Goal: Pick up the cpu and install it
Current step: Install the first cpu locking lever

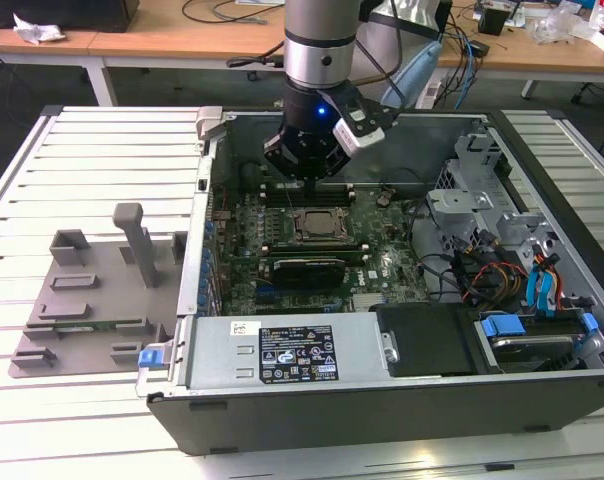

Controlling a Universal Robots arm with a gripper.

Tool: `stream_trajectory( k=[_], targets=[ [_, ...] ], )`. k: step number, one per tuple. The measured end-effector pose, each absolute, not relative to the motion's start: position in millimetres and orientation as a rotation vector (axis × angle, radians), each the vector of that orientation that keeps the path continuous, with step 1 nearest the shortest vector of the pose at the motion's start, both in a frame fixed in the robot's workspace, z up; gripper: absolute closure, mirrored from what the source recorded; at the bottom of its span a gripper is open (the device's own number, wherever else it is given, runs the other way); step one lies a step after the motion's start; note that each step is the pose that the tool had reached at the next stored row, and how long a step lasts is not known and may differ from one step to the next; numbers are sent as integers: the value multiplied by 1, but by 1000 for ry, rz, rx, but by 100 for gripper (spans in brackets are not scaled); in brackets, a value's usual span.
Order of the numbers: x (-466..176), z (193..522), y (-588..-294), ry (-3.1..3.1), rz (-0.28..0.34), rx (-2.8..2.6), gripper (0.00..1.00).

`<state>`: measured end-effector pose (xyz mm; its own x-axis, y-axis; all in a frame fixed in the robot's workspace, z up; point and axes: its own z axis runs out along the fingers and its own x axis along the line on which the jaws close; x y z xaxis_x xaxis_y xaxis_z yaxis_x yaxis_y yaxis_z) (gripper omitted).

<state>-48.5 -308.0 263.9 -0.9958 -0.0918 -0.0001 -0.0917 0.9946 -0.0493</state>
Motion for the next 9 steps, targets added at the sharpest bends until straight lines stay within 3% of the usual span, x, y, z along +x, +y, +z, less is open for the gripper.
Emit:
stream_trajectory(
  k=[9],
  targets=[
    [-77, 264, -308, 3134, -77, -144, 89]
  ],
)
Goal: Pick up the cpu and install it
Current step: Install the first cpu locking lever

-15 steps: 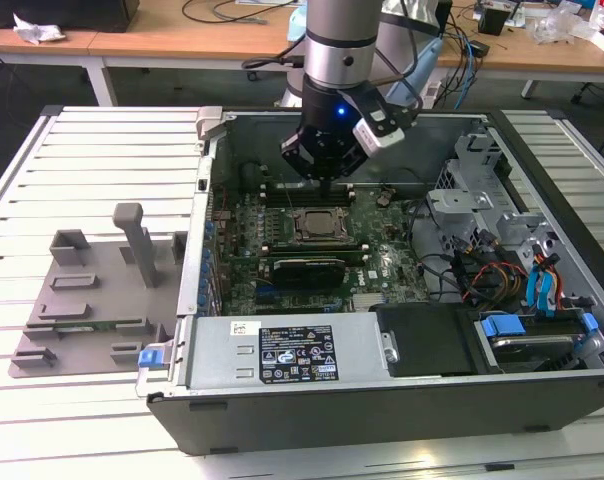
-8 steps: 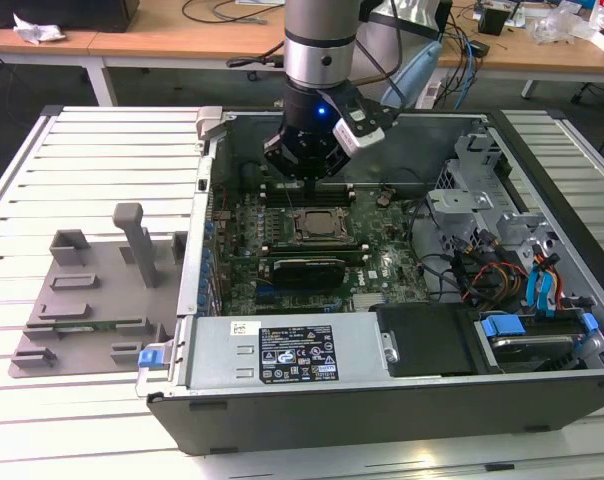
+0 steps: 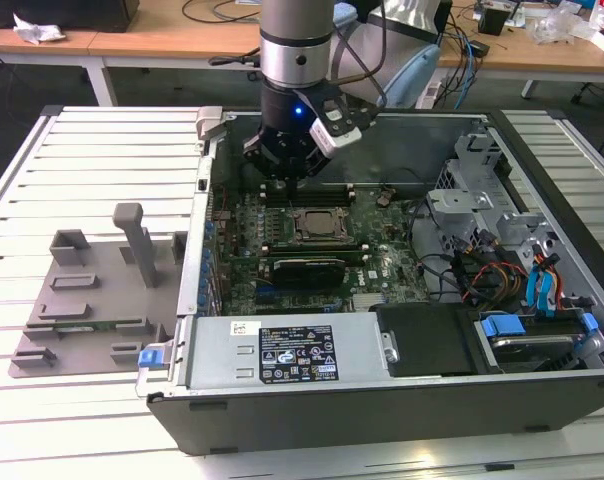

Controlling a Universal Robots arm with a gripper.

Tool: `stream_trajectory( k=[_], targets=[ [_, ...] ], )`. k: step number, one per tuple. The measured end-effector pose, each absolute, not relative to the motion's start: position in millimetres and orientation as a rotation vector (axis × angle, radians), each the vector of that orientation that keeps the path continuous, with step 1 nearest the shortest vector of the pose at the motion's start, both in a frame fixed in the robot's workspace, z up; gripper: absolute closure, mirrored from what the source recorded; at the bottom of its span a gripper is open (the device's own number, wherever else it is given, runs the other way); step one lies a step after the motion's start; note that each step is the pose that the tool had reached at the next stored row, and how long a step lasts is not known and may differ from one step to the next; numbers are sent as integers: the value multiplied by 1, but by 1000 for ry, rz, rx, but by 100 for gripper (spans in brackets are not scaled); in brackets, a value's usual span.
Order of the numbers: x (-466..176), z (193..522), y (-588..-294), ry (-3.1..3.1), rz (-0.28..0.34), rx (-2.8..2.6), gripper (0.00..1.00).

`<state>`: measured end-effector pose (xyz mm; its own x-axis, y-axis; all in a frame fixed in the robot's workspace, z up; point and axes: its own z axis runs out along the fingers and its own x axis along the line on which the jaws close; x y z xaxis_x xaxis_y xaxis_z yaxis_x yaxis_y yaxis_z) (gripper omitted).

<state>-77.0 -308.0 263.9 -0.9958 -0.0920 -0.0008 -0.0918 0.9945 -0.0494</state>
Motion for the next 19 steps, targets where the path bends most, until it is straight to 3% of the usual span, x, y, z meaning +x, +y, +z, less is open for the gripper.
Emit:
stream_trajectory(
  k=[11, 19],
  targets=[
    [-103, 264, -305, 3134, -78, -144, 89],
    [-99, 258, -280, 3135, -72, -132, 89]
  ],
)
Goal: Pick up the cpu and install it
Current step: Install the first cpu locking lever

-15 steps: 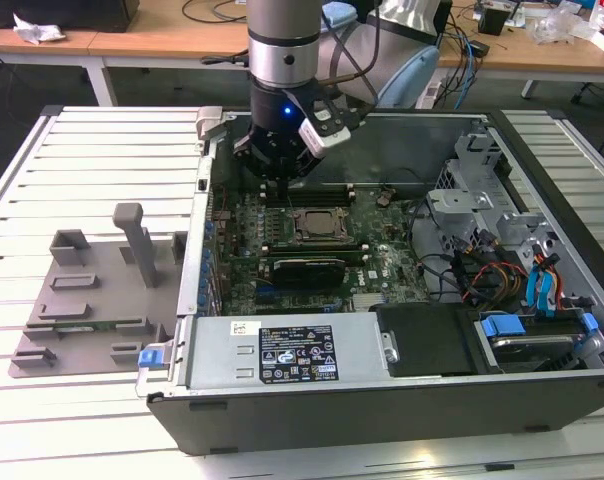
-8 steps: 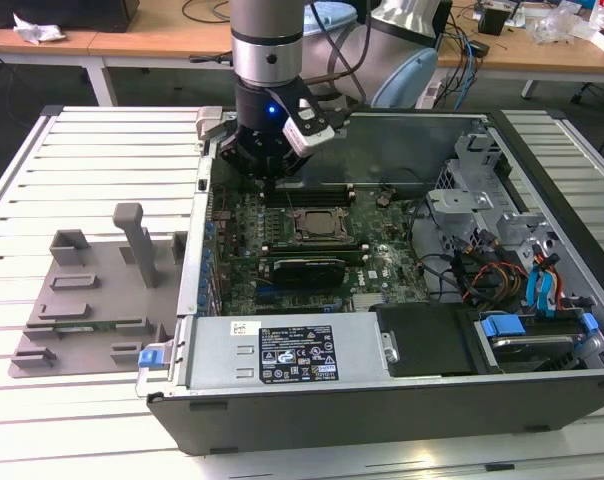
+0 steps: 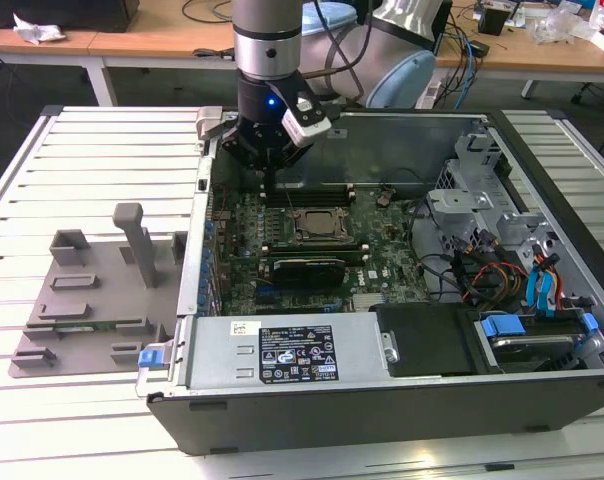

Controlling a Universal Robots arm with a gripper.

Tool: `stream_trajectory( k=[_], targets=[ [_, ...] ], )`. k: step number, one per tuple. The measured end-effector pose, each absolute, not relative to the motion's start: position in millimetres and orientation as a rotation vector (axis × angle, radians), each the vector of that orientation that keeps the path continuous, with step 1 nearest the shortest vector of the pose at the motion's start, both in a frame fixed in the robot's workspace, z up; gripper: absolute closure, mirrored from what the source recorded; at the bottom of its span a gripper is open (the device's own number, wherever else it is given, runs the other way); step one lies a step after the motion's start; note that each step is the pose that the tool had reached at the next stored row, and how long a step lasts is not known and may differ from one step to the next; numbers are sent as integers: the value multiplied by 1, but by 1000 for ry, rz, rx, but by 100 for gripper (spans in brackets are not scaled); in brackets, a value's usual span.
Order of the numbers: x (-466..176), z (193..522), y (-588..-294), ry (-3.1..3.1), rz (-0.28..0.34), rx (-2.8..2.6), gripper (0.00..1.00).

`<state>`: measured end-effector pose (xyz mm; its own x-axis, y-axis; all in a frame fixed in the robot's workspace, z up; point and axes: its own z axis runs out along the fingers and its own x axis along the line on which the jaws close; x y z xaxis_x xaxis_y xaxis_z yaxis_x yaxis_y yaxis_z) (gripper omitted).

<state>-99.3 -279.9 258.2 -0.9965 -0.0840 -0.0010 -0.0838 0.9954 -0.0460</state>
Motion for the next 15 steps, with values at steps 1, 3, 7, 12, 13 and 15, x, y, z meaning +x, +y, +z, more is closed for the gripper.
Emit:
stream_trajectory(
  k=[1, 3, 7, 12, 13, 15],
  targets=[
    [-97, 258, -276, 3135, -72, -132, 89],
    [-92, 258, -273, 3135, -72, -132, 89],
    [-78, 258, -273, 3135, -72, -132, 89],
    [-63, 258, -273, 3137, -72, -132, 89],
    [-59, 258, -273, 3137, -72, -132, 89],
    [-55, 258, -273, 3137, -72, -132, 89]
  ],
)
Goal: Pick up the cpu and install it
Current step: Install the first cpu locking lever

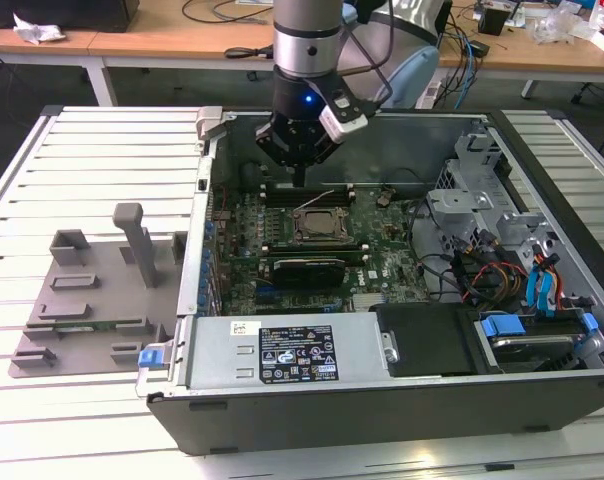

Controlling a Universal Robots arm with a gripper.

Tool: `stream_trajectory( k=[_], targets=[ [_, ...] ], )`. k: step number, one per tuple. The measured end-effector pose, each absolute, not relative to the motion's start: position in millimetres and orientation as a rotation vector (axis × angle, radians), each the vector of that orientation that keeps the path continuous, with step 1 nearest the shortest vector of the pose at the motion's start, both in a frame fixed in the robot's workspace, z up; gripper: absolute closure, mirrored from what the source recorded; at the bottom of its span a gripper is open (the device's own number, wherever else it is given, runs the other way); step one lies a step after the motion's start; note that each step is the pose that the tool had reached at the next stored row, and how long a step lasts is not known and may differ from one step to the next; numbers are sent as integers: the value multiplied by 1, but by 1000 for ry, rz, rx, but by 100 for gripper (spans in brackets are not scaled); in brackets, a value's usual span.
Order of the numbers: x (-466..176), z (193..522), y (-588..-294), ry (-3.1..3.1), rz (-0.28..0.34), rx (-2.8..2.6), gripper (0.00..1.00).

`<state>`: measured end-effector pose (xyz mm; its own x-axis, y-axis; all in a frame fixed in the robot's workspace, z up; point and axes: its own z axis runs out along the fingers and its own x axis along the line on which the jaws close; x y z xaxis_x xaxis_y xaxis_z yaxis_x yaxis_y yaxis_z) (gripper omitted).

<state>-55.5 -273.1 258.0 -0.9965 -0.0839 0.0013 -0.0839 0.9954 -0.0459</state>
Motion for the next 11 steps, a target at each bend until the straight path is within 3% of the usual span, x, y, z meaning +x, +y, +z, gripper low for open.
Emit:
stream_trajectory(
  k=[7, 11],
  targets=[
    [-51, 258, -273, 3138, -70, -132, 89],
    [-51, 256, -273, 3139, -35, -108, 89]
  ],
)
